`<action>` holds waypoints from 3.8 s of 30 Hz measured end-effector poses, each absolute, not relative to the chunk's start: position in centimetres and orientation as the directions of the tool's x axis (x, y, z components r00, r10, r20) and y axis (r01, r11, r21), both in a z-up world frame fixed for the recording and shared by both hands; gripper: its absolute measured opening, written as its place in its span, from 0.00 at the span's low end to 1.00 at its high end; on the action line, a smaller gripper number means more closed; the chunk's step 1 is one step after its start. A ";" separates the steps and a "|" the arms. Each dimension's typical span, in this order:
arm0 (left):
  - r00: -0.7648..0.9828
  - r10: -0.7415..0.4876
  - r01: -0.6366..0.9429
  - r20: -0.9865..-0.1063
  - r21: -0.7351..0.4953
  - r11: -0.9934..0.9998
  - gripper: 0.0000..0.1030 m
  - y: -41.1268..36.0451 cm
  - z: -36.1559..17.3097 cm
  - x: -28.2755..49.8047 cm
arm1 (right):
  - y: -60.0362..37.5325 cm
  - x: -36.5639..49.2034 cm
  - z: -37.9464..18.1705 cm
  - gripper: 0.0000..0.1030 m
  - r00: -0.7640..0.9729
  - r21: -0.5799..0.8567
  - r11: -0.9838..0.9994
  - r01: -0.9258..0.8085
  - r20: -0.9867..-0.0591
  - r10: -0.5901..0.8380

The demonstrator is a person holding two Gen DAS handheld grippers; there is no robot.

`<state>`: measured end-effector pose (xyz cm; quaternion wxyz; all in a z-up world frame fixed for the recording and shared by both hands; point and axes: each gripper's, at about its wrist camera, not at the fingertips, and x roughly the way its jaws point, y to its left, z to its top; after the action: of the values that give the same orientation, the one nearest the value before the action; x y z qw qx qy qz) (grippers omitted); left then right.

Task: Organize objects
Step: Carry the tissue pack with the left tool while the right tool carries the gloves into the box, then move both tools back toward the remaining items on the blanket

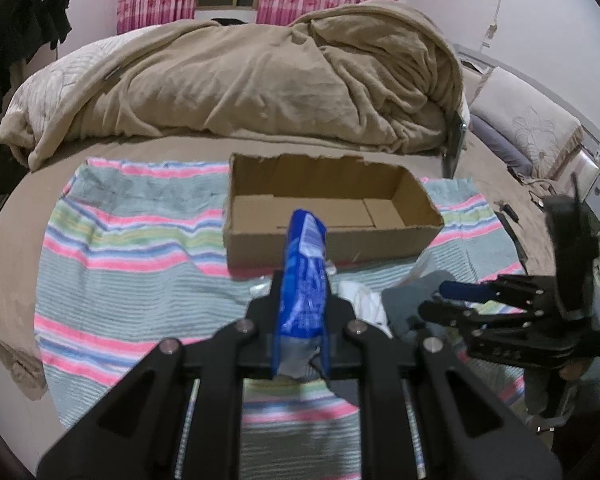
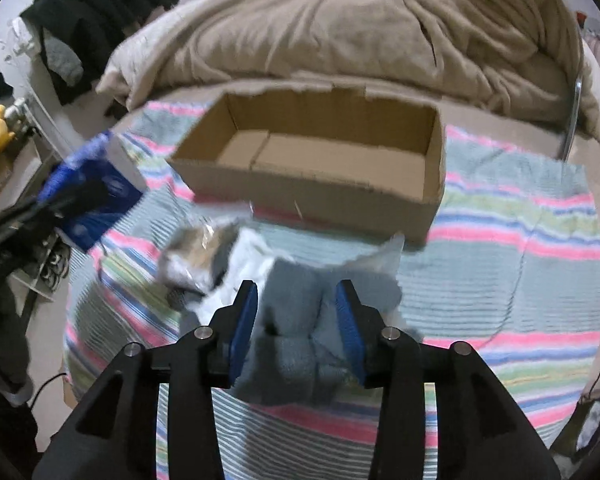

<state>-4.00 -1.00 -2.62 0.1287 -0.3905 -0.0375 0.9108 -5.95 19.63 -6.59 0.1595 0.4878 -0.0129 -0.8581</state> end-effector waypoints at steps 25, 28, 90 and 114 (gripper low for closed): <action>-0.682 0.296 -0.255 -0.669 -0.162 -0.953 0.14 1.5 -0.5 -6.4 | 20.5 -8.1 -0.2 0.27 -0.611 0.109 -0.943 0.315 -0.737 -0.289; -0.685 0.308 -0.272 -0.660 -0.161 -0.949 0.14 2.4 -0.1 -7.5 | 21.2 -9.4 0.9 0.27 -0.636 0.105 -0.946 0.307 -0.717 -0.286; -0.648 0.268 -0.177 -0.713 -0.201 -0.963 0.72 2.7 -0.6 -12.1 | 22.5 -13.1 0.2 0.62 -0.656 0.150 -0.963 0.225 -0.707 -0.264; -0.646 0.250 -0.163 -0.721 -0.189 -0.968 0.72 2.1 -0.3 -3.3 | 22.1 -5.1 1.1 0.76 -0.666 0.147 -0.960 0.237 -0.695 -0.271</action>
<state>-3.29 2.07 -0.35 0.1139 -0.4050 -0.0534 0.9056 -5.14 22.09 1.08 0.1392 0.3841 -0.0218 -0.9125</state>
